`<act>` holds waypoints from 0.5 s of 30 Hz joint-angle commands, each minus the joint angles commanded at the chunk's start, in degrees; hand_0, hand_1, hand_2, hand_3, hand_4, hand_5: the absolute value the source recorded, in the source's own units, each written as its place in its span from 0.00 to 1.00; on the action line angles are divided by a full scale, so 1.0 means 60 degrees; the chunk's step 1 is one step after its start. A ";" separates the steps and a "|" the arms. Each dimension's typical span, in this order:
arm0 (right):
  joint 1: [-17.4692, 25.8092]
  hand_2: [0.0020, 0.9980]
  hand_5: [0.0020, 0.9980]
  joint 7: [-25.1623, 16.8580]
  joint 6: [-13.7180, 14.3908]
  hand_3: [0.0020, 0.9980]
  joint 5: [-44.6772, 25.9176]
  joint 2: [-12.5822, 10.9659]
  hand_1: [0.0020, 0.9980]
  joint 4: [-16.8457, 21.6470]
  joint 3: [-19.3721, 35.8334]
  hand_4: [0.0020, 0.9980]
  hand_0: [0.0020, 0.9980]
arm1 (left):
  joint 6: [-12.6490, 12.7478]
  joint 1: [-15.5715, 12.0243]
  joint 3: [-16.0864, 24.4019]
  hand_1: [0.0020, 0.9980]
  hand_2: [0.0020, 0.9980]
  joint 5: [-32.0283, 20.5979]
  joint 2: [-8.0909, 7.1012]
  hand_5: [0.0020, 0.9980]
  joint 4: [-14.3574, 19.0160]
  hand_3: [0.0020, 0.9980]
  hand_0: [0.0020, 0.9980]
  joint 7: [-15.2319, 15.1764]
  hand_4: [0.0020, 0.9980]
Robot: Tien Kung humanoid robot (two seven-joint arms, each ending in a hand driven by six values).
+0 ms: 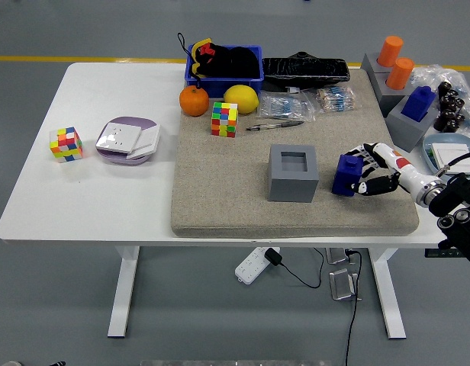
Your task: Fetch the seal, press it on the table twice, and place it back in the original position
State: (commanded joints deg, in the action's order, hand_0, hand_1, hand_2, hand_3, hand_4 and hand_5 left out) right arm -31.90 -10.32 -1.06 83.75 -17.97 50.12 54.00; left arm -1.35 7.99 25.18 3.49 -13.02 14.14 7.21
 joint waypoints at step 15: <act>-0.0549 0.35 0.00 0.0198 -0.0243 0.36 -0.0408 -0.0255 0.34 0.2482 -0.0253 0.72 0.49 | 0.0012 0.0021 0.0040 0.81 0.78 0.0000 -0.0018 0.42 0.0004 0.82 0.82 -0.0015 0.73</act>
State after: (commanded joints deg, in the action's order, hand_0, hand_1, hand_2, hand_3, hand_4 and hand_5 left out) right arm -35.19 -9.13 -2.52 81.30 -19.49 65.01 52.48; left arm -1.28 8.12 25.42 3.49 -13.13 14.16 7.12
